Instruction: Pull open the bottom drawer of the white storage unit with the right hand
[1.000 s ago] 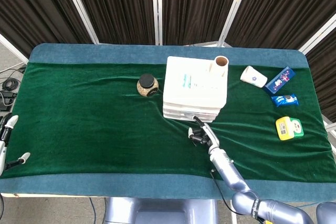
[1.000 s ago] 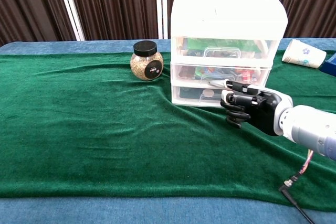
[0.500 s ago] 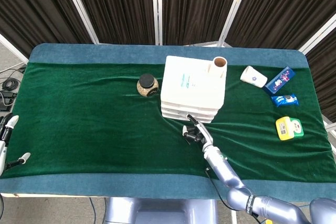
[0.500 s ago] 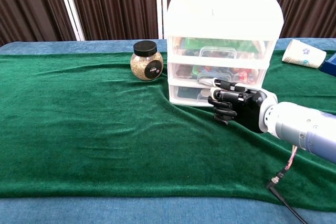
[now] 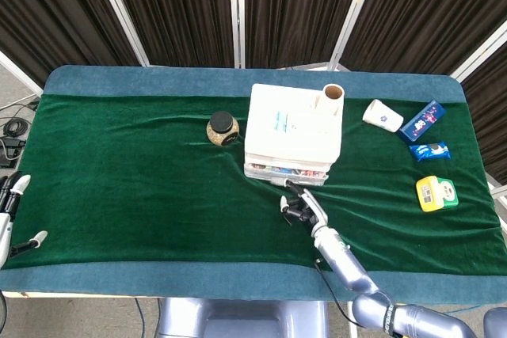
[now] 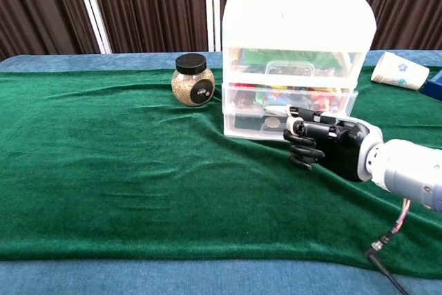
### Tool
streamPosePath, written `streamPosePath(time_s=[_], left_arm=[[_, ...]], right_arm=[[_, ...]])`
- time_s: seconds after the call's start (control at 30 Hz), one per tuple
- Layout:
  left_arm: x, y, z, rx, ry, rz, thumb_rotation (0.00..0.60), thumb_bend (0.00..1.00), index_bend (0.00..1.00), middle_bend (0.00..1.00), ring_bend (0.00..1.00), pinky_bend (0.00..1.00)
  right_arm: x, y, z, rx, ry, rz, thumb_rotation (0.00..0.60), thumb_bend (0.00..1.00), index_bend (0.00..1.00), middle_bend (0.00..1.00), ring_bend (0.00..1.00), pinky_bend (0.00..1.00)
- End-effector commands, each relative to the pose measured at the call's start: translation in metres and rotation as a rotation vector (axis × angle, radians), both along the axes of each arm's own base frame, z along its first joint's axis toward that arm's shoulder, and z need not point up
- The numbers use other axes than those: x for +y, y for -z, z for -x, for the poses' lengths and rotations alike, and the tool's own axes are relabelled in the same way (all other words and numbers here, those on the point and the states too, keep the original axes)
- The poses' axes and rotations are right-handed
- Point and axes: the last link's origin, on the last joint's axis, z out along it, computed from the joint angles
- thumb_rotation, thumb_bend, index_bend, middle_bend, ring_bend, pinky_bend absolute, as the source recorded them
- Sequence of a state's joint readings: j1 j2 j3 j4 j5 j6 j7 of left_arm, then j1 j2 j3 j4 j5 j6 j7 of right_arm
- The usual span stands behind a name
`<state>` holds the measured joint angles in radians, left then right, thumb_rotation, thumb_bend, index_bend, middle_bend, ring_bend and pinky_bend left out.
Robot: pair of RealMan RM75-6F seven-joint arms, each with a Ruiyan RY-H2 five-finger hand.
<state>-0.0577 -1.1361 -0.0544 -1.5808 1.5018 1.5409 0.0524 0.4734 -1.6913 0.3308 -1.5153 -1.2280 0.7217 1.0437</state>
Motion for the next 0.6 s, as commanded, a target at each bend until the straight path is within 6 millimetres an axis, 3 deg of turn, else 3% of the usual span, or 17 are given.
streamPosePath(time_s=[0.03,0.27,0.6], left_arm=[[0.000,0.000,0.000,0.001,0.001,0.001,0.600,0.08,0.00,0.00,0.00,0.00],[0.000,0.001,-0.001,0.001,0.003,0.000,0.600,0.08,0.00,0.00,0.00,0.00],[-0.001,0.001,-0.001,0.005,0.006,0.002,0.600,0.08,0.00,0.00,0.00,0.00]], right_arm=[[0.009,-0.003,0.001,-0.009,-0.016,-0.007,0.600,0.64,0.33,0.93,0.97,0.84],[0.023,-0.007,0.004,0.000,-0.048,0.020,0.600,0.64,0.30,0.91,0.96,0.83],[0.034,-0.018,0.019,0.421,-0.236,0.365,0.600,0.60,0.24,0.85,0.92,0.80]])
